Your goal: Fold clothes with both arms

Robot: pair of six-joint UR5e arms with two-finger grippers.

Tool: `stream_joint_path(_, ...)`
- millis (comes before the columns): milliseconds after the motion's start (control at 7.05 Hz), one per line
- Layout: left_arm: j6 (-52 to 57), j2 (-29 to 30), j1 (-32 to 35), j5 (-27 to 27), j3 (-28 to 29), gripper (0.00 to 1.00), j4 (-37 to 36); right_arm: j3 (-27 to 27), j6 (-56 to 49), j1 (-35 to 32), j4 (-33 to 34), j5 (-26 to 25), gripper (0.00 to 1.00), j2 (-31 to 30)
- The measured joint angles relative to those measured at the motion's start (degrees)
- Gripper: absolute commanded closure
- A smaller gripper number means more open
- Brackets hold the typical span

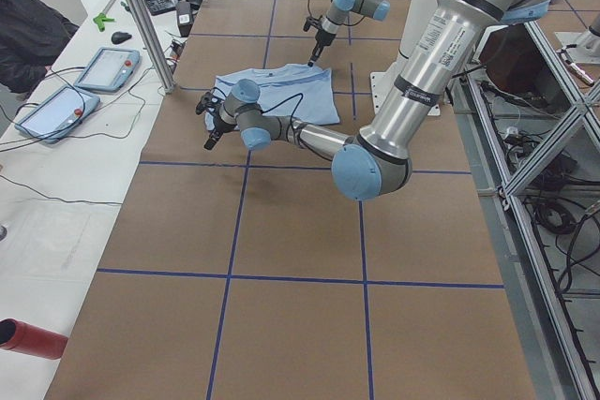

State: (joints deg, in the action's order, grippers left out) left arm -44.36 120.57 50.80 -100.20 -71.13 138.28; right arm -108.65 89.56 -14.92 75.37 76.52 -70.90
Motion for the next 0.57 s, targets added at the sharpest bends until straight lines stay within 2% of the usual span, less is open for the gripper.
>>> stream_joint_path(142, -0.02, 0.01, -0.08, 0.00, -0.09, 0.00, -0.02, -2.77, 0.54, 1.85, -0.04, -2.08, 0.80, -4.10)
stream_joint_path(284, -0.04, 0.01, -0.12, 0.00, -0.12, 0.00, -0.01, -4.67, 0.71, 2.80, -0.08, -3.38, 0.01, -6.87)
stream_joint_path(567, -0.09, 0.01, -0.17, 0.00, -0.13, 0.00, 0.05, -6.66, 0.55, 3.39, -0.04, -3.92, 0.00, -8.26)
